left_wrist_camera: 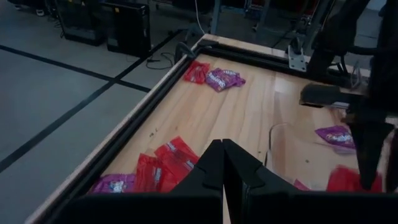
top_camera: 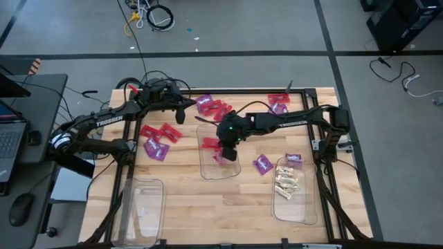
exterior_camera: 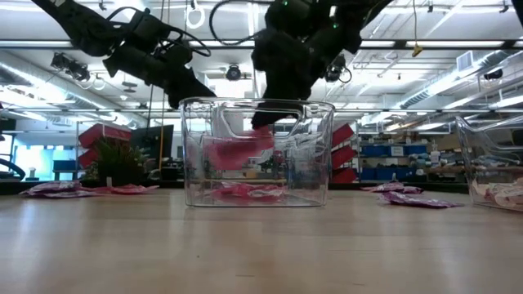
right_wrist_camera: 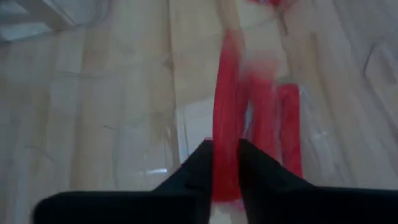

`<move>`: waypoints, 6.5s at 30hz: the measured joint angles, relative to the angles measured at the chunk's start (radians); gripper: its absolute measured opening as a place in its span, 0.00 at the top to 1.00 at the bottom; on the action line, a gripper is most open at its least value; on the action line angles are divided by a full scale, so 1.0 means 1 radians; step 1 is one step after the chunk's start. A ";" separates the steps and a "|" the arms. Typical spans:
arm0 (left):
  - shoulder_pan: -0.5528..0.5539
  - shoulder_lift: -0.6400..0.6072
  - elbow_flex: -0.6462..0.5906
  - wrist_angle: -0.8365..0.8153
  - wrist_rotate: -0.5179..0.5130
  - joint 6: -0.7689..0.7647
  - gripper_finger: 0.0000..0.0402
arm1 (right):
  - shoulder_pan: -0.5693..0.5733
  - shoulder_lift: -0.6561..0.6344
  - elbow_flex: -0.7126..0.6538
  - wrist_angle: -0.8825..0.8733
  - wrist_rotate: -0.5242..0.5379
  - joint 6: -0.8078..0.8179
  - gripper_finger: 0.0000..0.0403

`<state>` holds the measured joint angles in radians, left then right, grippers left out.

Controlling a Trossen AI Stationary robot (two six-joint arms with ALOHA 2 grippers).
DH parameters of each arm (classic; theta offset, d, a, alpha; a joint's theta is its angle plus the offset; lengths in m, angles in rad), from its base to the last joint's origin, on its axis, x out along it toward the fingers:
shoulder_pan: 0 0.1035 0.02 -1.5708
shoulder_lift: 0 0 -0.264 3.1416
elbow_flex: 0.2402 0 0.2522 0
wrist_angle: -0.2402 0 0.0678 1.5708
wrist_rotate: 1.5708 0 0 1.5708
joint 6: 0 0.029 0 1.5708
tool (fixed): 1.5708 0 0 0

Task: Sort candy
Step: Put the red candy pack into the middle transparent bin

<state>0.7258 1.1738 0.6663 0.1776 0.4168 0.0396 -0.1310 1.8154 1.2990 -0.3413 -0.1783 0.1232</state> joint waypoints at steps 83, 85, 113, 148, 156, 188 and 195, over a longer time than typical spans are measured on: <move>-0.051 0.547 0.533 -0.369 -0.310 0.219 1.00 | -0.132 -0.348 0.010 -0.390 0.273 -0.198 0.52; -0.050 0.489 0.534 -0.386 -0.275 0.219 1.00 | -0.138 -0.360 0.010 -0.393 0.280 -0.197 0.52; -0.036 0.787 0.521 -0.343 -0.254 0.218 0.61 | -0.137 -0.371 0.010 -0.385 0.281 -0.211 0.52; -0.088 0.457 0.587 -0.544 -0.222 0.219 1.00 | -0.144 -0.395 0.006 -0.394 0.290 -0.229 0.55; -0.271 0.349 0.587 -0.722 -0.167 0.179 1.00 | -0.153 -0.395 -0.070 -0.357 0.290 -0.224 0.55; -0.557 0.357 0.248 -0.437 -0.271 -0.061 0.77 | -0.155 -0.395 -0.128 -0.160 0.279 -0.231 0.56; -0.512 0.316 0.358 -0.488 -0.360 0.067 0.83 | -0.164 -0.395 -0.128 -0.105 0.278 -0.231 0.56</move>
<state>0.2137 1.4900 1.0238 -0.3099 0.0569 0.1067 -0.2954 1.4208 1.1706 -0.4466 0.0997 -0.1081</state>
